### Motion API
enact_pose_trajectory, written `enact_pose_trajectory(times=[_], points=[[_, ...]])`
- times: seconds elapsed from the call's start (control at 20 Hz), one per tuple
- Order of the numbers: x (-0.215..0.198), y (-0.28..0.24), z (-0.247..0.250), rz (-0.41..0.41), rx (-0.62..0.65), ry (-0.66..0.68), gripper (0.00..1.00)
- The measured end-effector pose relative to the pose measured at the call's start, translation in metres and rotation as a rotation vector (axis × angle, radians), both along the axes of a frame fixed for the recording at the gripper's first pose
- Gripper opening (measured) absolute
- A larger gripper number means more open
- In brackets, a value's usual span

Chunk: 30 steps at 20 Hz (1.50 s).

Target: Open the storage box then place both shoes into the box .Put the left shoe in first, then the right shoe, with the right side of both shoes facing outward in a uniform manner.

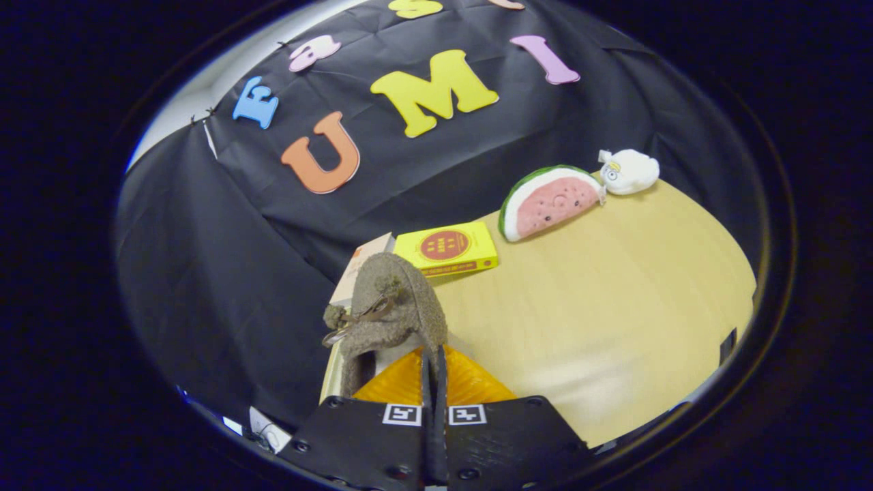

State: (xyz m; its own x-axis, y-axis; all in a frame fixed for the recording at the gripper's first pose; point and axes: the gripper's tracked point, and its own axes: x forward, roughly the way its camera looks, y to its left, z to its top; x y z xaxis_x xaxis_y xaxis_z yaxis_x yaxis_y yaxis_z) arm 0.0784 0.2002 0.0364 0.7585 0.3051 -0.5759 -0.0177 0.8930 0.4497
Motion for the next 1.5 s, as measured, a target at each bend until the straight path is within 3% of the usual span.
enact_pose_trajectory(times=[0.3,0.6,0.95,1.0,1.05,1.25,1.5], points=[[0.000,0.054,-0.037,-0.037,-0.024,0.015,0.00],[-0.007,0.064,-0.074,-0.090,-0.075,0.037,0.00],[-0.013,0.070,-0.090,-0.067,-0.152,0.030,0.03],[-0.013,0.071,-0.088,-0.060,-0.160,0.021,0.13],[-0.014,0.072,-0.082,-0.050,-0.160,0.001,0.15],[-0.015,0.074,-0.064,0.002,-0.203,-0.090,0.55],[-0.031,0.052,-0.031,0.048,-0.307,-0.279,0.92]])
